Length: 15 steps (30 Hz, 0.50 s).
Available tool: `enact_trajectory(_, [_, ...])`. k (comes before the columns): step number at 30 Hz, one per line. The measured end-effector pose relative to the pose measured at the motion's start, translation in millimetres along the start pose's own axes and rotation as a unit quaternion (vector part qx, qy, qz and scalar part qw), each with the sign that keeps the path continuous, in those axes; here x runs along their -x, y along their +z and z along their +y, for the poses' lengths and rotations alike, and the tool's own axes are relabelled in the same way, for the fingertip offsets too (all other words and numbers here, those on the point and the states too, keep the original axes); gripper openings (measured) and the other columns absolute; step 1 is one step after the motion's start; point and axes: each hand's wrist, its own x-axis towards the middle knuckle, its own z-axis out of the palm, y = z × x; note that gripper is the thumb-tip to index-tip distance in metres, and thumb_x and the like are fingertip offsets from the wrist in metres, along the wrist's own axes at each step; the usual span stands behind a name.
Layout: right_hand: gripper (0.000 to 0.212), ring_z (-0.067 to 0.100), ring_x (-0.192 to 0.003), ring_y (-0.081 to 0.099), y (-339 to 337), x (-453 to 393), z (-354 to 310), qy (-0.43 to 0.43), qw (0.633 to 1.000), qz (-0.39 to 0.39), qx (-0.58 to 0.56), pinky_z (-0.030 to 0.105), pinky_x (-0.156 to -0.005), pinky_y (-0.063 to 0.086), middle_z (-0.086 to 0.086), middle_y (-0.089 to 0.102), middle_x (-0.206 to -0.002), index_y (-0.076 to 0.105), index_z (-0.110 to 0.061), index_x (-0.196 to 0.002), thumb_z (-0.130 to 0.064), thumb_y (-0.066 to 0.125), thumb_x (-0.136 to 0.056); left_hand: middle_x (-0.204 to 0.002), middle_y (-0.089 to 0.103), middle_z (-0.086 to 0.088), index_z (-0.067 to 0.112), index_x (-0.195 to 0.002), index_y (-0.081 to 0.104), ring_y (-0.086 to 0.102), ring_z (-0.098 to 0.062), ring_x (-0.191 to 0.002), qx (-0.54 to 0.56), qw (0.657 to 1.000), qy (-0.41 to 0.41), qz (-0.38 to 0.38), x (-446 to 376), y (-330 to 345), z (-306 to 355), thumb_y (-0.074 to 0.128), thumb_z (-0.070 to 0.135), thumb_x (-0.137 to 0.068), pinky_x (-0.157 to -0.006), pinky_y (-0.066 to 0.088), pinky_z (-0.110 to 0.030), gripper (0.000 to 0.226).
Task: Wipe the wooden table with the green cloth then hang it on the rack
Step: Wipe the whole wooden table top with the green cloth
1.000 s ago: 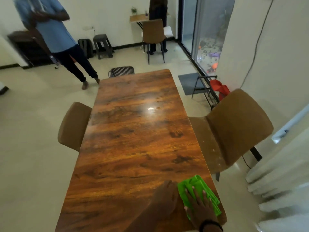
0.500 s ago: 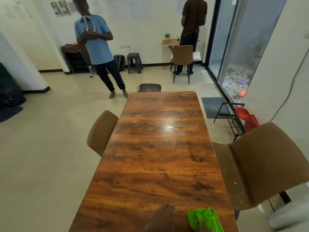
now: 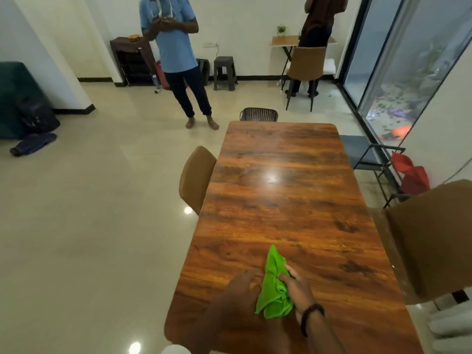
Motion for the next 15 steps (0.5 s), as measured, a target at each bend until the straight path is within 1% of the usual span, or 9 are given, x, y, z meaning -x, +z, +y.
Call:
enact_trajectory(1, [0.036, 0.027, -0.092, 0.071, 19, -8, 6, 0.017, 1.0, -0.007, -0.02, 0.036, -0.073, 0.056, 0.006, 0.072, -0.109, 0.059, -0.025, -0.125, -0.008, 0.058, -0.094, -0.124, 0.057, 0.001, 0.017, -0.124, 0.059, 0.051, -0.015, -0.116, 0.017, 1.0, -0.008, -0.007, 5, -15, -11, 0.047, 0.042, -0.08, -0.091, 0.027, -0.005, 0.052])
enact_trajectory(3, [0.039, 0.029, -0.092, 0.071, 59, -19, 15, 0.033, 0.998, 0.008, -0.045, 0.04, -0.078, 0.057, 0.009, 0.073, -0.108, 0.06, -0.018, -0.129, -0.006, 0.058, -0.092, -0.123, 0.059, -0.004, 0.016, -0.121, 0.061, 0.054, -0.019, -0.115, 0.021, 0.999, -0.03, 0.003, 15, -48, -50, 0.042, 0.048, -0.074, -0.089, 0.03, -0.008, 0.061])
enact_trajectory(4, [0.041, 0.029, -0.092, 0.071, 72, -24, 19, 0.036, 0.998, 0.024, -0.046, 0.041, -0.08, 0.057, 0.01, 0.073, -0.107, 0.059, -0.015, -0.131, -0.004, 0.057, -0.092, -0.123, 0.061, -0.005, 0.016, -0.12, 0.062, 0.056, -0.022, -0.114, 0.019, 0.998, -0.053, -0.012, 21, -64, -67, 0.044, 0.043, -0.077, -0.092, 0.035, -0.013, 0.054])
enact_trajectory(6, [0.04, 0.028, -0.089, 0.07, 112, -25, 21, 0.041, 0.994, 0.069, -0.079, 0.036, -0.077, 0.055, 0.011, 0.072, -0.109, 0.059, -0.011, -0.13, -0.001, 0.056, -0.091, -0.119, 0.065, -0.006, 0.016, -0.116, 0.064, 0.06, -0.024, -0.109, 0.011, 0.998, -0.05, -0.04, 30, -99, -107, 0.047, 0.029, -0.087, -0.093, 0.044, -0.027, 0.037])
enact_trajectory(7, [0.038, 0.026, -0.088, 0.068, 131, -23, 16, 0.037, 0.991, 0.098, -0.086, 0.033, -0.072, 0.053, 0.009, 0.07, -0.111, 0.06, -0.009, -0.128, -0.001, 0.056, -0.091, -0.118, 0.065, -0.005, 0.016, -0.116, 0.065, 0.06, -0.023, -0.109, 0.007, 0.998, -0.041, -0.048, 33, -117, -124, 0.048, 0.025, -0.09, -0.092, 0.045, -0.028, 0.032])
enact_trajectory(9, [0.034, 0.026, -0.096, 0.064, 160, -19, 2, 0.032, 0.983, 0.161, -0.084, 0.029, -0.065, 0.048, 0.007, 0.064, -0.118, 0.059, -0.009, -0.126, -0.004, 0.057, -0.093, -0.121, 0.063, -0.004, 0.014, -0.118, 0.064, 0.059, -0.019, -0.111, 0.0, 0.998, -0.023, -0.056, 39, -147, -151, 0.052, 0.019, -0.093, -0.09, 0.041, -0.021, 0.028])
enact_trajectory(10, [0.037, 0.029, -0.103, 0.062, 176, -23, -2, 0.029, 0.98, 0.185, -0.072, 0.026, -0.064, 0.047, 0.009, 0.063, -0.124, 0.057, -0.008, -0.13, -0.007, 0.058, -0.093, -0.122, 0.062, -0.007, 0.013, -0.119, 0.063, 0.058, -0.019, -0.109, 0.0, 0.998, -0.016, -0.061, 39, -164, -165, 0.054, 0.017, -0.094, -0.087, 0.04, -0.019, 0.027])
enact_trajectory(12, [0.047, 0.03, -0.114, 0.059, 207, -28, -11, 0.027, 0.975, 0.214, -0.047, 0.025, -0.075, 0.047, 0.011, 0.059, -0.133, 0.052, -0.009, -0.139, -0.012, 0.059, -0.093, -0.124, 0.06, -0.008, 0.015, -0.121, 0.061, 0.058, -0.019, -0.107, -0.013, 0.997, -0.006, -0.078, 35, -190, -191, 0.055, 0.021, -0.095, -0.084, 0.039, -0.017, 0.028])
enact_trajectory(15, [0.049, 0.03, -0.119, 0.056, 247, -36, -22, 0.025, 0.975, 0.217, -0.036, 0.038, -0.096, 0.046, 0.009, 0.055, -0.138, 0.05, -0.013, -0.141, -0.021, 0.059, -0.093, -0.123, 0.06, -0.003, 0.019, -0.12, 0.062, 0.056, -0.016, -0.108, -0.027, 0.995, 0.023, -0.091, 14, -223, -205, 0.055, 0.025, -0.095, -0.086, 0.039, -0.019, 0.026])
